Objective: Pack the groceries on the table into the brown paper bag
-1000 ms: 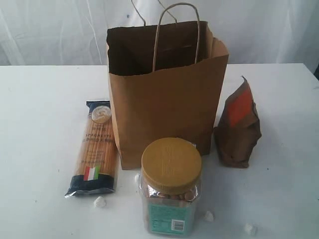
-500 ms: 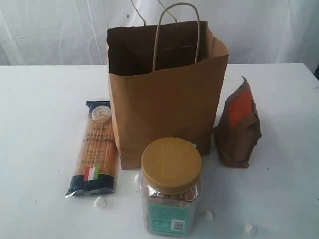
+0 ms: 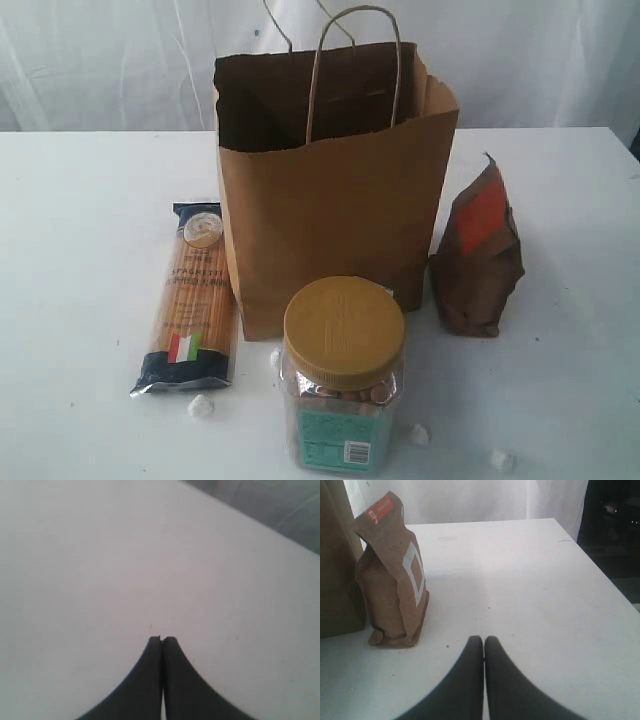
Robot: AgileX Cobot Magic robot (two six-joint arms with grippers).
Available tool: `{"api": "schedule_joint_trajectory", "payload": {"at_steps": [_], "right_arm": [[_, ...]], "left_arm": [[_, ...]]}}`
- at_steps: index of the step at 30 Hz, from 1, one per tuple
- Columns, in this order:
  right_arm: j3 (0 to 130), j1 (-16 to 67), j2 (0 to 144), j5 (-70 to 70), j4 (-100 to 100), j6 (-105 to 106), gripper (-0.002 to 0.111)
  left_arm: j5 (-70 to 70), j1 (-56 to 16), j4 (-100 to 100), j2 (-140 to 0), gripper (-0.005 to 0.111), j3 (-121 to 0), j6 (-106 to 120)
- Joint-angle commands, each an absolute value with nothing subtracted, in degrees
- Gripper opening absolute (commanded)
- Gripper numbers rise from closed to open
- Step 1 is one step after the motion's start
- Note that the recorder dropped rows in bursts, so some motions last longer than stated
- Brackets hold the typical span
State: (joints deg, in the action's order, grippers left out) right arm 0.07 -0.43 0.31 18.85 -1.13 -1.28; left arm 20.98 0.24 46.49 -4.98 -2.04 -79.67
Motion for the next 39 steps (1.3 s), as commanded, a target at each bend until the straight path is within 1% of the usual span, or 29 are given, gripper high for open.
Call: {"api": "schedule_joint_trajectory", "payload": {"at_steps": [1,3,6,8,12,21,24,26,29,33,36,39], "right_arm": [[0.0,-0.4,0.0,18.4,-1.0,-1.3,0.0],[0.0,-0.4,0.0,18.4,-1.0,-1.3,0.0],[0.0,-0.4,0.0,18.4,-1.0,-1.3,0.0],[0.0,-0.4,0.0,18.4,-1.0,-1.3,0.0],[0.0,-0.4,0.0,18.5,-1.0,-1.3,0.0],[0.0,-0.4,0.0,18.4,-1.0,-2.2,0.0],[0.0,-0.4,0.0,18.4,-1.0,-2.4,0.0],[0.0,-0.4,0.0,18.4,-1.0,-2.4,0.0],[0.0,-0.4,0.0,18.4,-1.0,-2.4,0.0],[0.0,-0.4,0.0,18.4,-1.0,-2.4,0.0],[0.0,-0.4,0.0,18.4,-1.0,-2.4,0.0],[0.0,-0.4,0.0,18.4,-1.0,-2.4,0.0]], "left_arm": [[20.2,-0.1,53.6,-5.6,0.0,0.0,-90.7],[17.2,-0.1,63.3,-5.6,0.0,0.0,-91.0],[7.7,-0.1,76.3,-5.5,0.0,0.0,-92.2],[3.1,-0.1,80.3,-5.5,0.0,0.0,-92.2],[-2.5,-0.1,79.4,-5.5,0.0,0.0,-93.5],[-26.0,-0.1,78.5,-5.5,0.0,0.0,-94.9],[-31.5,-0.1,78.5,-5.5,0.0,0.0,-94.9],[-33.2,-0.1,78.8,-5.5,0.0,0.0,-94.9],[-30.4,-0.1,84.7,-5.5,0.0,0.0,-95.2],[-38.6,-0.1,92.7,-5.5,0.0,0.0,-92.6],[-38.8,-0.1,96.0,-5.5,0.0,0.0,-78.5],[-30.6,-0.1,89.1,-5.5,0.0,0.0,-63.3]]}}
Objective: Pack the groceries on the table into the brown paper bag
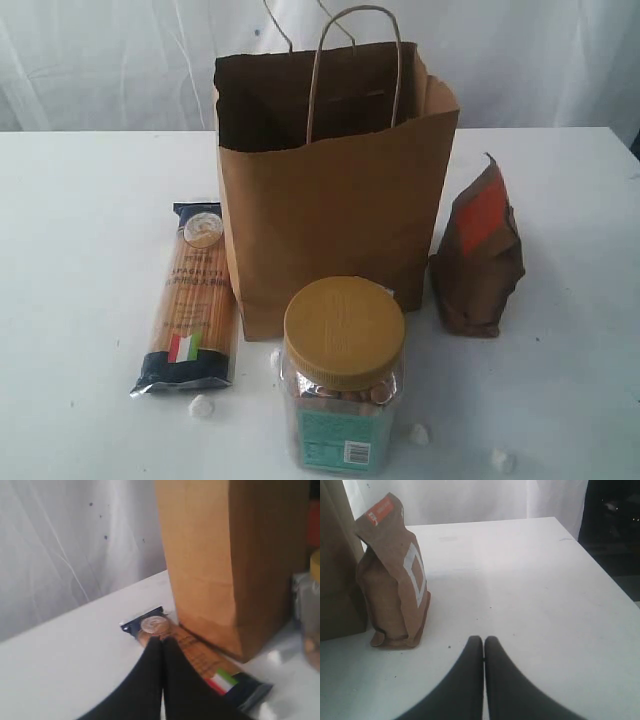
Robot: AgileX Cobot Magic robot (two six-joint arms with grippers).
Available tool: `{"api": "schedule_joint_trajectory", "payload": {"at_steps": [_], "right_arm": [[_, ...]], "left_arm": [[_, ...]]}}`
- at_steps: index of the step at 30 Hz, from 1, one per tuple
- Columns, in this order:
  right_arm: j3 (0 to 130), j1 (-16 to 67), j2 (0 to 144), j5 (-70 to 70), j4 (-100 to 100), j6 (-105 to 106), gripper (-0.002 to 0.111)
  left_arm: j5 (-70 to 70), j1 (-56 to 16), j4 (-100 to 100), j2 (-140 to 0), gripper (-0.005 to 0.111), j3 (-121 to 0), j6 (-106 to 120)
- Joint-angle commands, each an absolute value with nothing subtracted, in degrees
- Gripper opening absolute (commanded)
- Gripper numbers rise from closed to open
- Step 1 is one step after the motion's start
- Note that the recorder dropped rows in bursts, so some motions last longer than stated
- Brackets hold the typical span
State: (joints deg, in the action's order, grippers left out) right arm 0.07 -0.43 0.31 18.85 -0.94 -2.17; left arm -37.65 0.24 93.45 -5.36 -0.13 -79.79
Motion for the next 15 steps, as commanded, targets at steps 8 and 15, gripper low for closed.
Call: {"api": "schedule_joint_trajectory", "payload": {"at_steps": [8,15], "right_arm": [[0.0,-0.4,0.0,18.4,-1.0,-2.4,0.0],[0.0,-0.4,0.0,18.4,-1.0,-2.4,0.0]], "left_arm": [[0.4,-0.1,57.6,-5.5,0.0,0.0,-50.5],[11.0,-0.1,47.2,-5.5,0.0,0.0,-45.0]]}}
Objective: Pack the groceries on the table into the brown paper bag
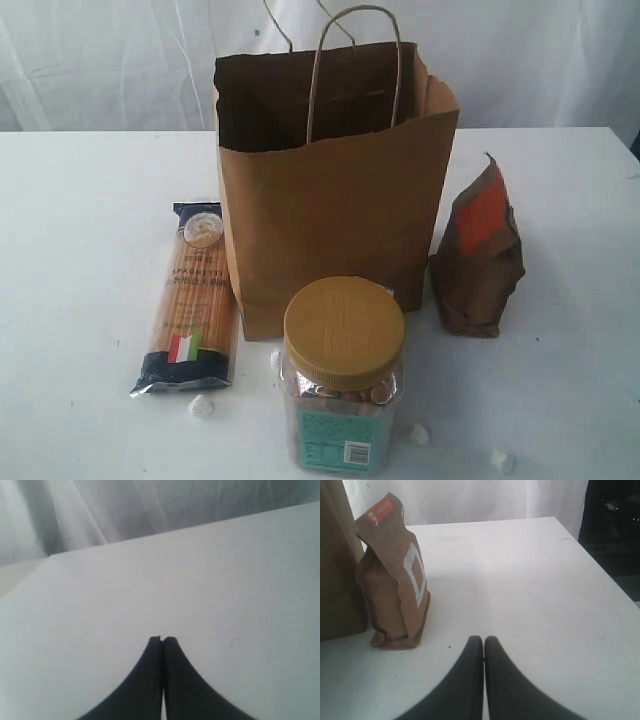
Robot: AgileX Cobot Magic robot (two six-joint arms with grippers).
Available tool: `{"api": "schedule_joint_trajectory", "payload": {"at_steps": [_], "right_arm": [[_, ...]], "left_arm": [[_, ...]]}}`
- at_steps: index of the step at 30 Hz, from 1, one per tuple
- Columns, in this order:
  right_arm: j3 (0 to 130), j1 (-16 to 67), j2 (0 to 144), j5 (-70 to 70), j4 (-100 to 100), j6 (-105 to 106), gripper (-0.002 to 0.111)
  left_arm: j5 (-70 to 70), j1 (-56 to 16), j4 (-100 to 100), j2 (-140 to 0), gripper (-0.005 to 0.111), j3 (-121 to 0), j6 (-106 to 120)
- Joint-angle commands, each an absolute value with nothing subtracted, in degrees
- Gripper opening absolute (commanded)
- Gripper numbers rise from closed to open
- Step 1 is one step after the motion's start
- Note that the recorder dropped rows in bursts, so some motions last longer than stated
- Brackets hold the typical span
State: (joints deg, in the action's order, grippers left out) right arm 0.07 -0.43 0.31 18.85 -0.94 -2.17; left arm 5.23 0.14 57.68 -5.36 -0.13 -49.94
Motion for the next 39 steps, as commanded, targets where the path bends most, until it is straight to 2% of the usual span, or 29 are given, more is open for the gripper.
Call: {"api": "schedule_joint_trajectory", "payload": {"at_steps": [1,3,11,26,29,31,34,36,39], "right_arm": [[0.0,-0.4,0.0,18.4,-1.0,-2.4,0.0],[0.0,-0.4,0.0,18.4,-1.0,-2.4,0.0],[0.0,-0.4,0.0,18.9,-1.0,-2.4,0.0],[0.0,-0.4,0.0,16.2,-1.2,-1.7,0.0],[0.0,-0.4,0.0,6.5,28.9,-23.0,0.0],[0.0,-0.4,0.0,0.0,39.4,-30.5,0.0],[0.0,-0.4,0.0,-11.3,42.3,-37.9,0.0],[1.4,-0.4,0.0,-17.3,41.9,-72.1,0.0],[5.9,-0.4,0.0,-29.8,25.4,-89.9,0.0]], "left_arm": [[13.4,-0.1,39.6,-5.5,0.0,0.0,-42.5],[19.1,0.2,26.7,-5.5,0.0,0.0,-35.2],[16.9,6.8,18.7,-5.4,0.0,0.0,-13.1],[16.8,6.7,18.2,-5.4,0.0,0.0,-11.5],[16.8,6.7,18.2,-5.4,0.0,0.0,-11.5],[16.8,6.7,18.2,-5.4,0.0,0.0,-11.5],[16.8,6.7,18.2,-5.4,0.0,0.0,-11.5],[16.8,6.7,18.2,-5.4,0.0,0.0,-11.5],[16.8,6.7,18.2,-5.4,0.0,0.0,-11.5]]}}
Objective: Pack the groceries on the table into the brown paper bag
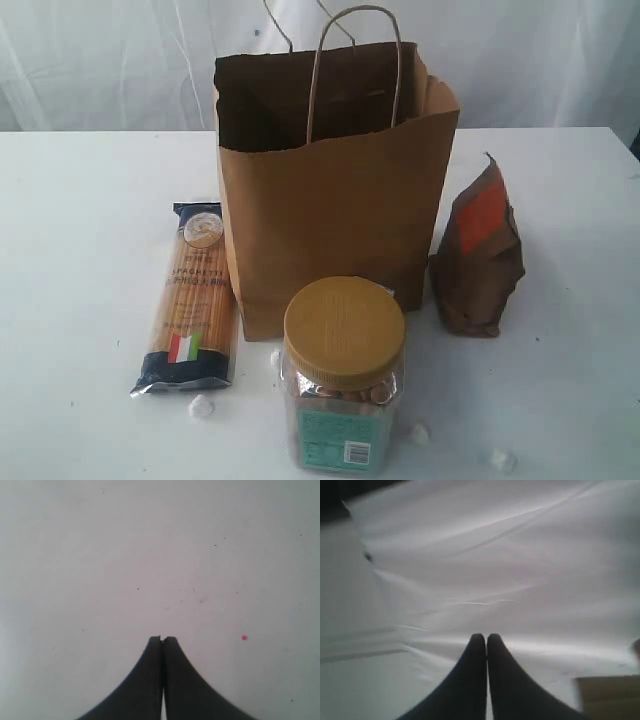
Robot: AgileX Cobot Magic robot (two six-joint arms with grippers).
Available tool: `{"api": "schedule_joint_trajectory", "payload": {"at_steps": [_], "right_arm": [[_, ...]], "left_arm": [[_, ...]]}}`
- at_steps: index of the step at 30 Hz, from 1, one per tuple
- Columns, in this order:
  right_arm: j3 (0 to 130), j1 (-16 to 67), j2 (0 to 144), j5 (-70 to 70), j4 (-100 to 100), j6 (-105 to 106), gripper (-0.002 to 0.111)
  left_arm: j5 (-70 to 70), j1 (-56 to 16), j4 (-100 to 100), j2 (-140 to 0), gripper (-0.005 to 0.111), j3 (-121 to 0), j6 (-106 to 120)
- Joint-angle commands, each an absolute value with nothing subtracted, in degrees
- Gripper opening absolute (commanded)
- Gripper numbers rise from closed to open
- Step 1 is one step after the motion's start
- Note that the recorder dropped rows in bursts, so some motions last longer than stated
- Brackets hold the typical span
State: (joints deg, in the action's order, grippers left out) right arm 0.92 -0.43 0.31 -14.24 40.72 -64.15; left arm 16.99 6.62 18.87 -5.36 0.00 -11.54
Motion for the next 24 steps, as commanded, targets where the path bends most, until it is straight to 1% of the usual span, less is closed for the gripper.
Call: {"api": "schedule_joint_trajectory", "payload": {"at_steps": [1,2,3,4,5,6,7,9,11,14,15,18,20,22,24], "right_arm": [[9.1,-0.4,0.0,-39.0,20.4,-88.0,0.0],[13.1,-0.4,0.0,-45.9,16.1,-81.5,0.0],[17.6,-0.4,0.9,-49.5,11.3,-68.7,0.0],[22.5,-0.4,2.1,-47.2,3.9,-52.8,0.0],[26.0,-0.4,3.1,-42.1,-2.8,-40.4,0.0],[29.5,-0.4,4.2,-34.1,-10.6,-30.1,0.0],[32.6,-0.4,5.3,-26.8,-16.7,-24.9,0.0],[36.4,-0.6,9.7,-11.0,-28.4,-20.9,0.0],[37.3,-0.6,15.3,0.4,-33.6,-18.2,0.0],[36.5,-0.6,24.7,16.6,-36.7,-8.9,0.0],[35.8,-0.6,28.4,20.0,-36.8,-8.4,0.0],[33.9,0.5,36.4,18.6,-35.6,-11.4,0.0],[34.1,1.2,41.4,19.0,-29.7,-15.2,0.0],[34.9,1.4,46.0,23.2,-21.9,-15.5,0.0],[35.4,1.7,52.1,30.6,-17.3,-12.9,0.0]], "left_arm": [[16.8,6.7,18.2,-5.4,0.0,0.0,-11.5],[16.8,6.7,18.2,-5.4,0.0,0.0,-11.5],[16.8,6.7,18.2,-5.4,0.0,0.0,-11.5],[16.8,6.7,18.2,-5.4,0.0,0.0,-11.5],[16.8,6.7,18.2,-5.4,0.0,0.0,-11.5],[16.8,6.7,18.2,-5.4,0.0,0.0,-11.5],[16.8,6.7,18.2,-5.4,0.0,0.0,-11.5],[16.8,6.7,18.2,-5.4,0.0,0.0,-11.5],[16.8,6.7,18.2,-5.4,0.0,0.0,-11.5],[16.8,6.7,18.2,-5.4,0.0,0.0,-11.5],[16.8,6.7,18.2,-5.4,0.0,0.0,-11.5],[16.6,6.7,18.2,-5.4,0.0,0.0,-11.5],[16.6,6.7,18.5,-5.4,0.0,0.0,-11.5],[16.6,6.7,18.5,-5.4,0.0,0.0,-11.5],[16.6,6.7,18.5,-5.4,0.0,0.0,-11.5]]}}
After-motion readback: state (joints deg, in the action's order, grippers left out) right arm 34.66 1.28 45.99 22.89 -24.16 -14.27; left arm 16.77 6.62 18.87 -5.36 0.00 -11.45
